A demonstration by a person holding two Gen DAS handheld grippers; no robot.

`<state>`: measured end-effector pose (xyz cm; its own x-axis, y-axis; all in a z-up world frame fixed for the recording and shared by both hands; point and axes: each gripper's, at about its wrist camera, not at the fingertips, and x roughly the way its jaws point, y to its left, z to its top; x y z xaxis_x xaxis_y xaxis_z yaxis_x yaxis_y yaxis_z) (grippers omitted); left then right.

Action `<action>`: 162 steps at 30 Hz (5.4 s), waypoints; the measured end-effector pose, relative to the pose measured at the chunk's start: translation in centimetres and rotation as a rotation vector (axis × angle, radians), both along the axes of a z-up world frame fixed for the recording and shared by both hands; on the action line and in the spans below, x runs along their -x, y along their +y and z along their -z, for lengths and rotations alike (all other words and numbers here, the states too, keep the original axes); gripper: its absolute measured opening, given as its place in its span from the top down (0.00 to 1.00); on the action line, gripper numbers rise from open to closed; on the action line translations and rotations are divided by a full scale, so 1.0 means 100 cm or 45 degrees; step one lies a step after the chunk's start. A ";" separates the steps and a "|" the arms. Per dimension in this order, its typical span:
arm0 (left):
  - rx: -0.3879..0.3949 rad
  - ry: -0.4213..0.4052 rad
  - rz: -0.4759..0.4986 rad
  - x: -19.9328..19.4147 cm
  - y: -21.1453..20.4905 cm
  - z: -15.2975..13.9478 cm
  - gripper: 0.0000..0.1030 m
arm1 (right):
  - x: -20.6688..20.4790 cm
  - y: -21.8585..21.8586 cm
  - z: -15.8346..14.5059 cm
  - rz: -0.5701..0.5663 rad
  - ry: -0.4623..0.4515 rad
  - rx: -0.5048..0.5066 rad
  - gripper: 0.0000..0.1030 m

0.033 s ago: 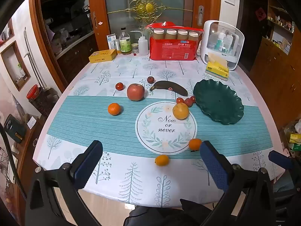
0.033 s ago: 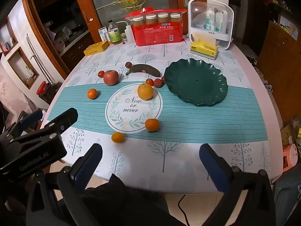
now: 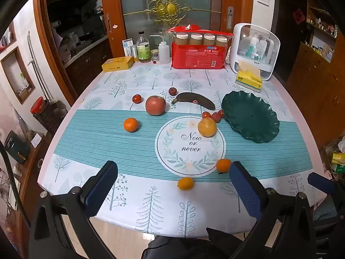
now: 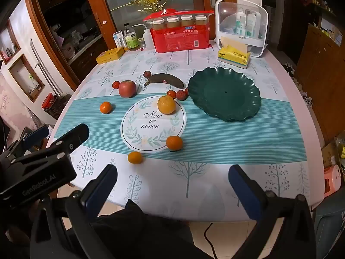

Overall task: Organize fruits
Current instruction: 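Move both tools toward the oranges lying on the teal runner, then close the left gripper on a large orange while the right gripper grasps a small orange, then carry both oranges onto the green plate and open both grippers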

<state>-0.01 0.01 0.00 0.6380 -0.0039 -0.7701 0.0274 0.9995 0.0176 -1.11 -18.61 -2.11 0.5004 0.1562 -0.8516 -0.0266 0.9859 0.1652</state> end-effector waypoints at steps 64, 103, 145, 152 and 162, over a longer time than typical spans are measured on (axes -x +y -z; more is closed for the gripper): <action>0.069 0.083 0.034 -0.054 0.066 0.016 0.00 | -0.042 0.043 0.012 0.046 0.059 -0.036 0.00; 0.233 0.402 0.349 -0.273 0.175 0.178 0.25 | -0.108 0.110 0.169 0.797 0.748 -0.376 0.40; 0.273 0.326 0.578 -0.257 0.154 0.167 0.58 | -0.103 0.110 0.184 0.860 0.697 -0.278 0.70; 0.275 0.333 0.588 -0.234 0.138 0.137 0.58 | -0.086 0.093 0.161 0.832 0.614 -0.260 0.70; 0.279 0.292 0.597 -0.200 0.087 0.098 0.58 | -0.063 0.044 0.129 0.812 0.510 -0.213 0.70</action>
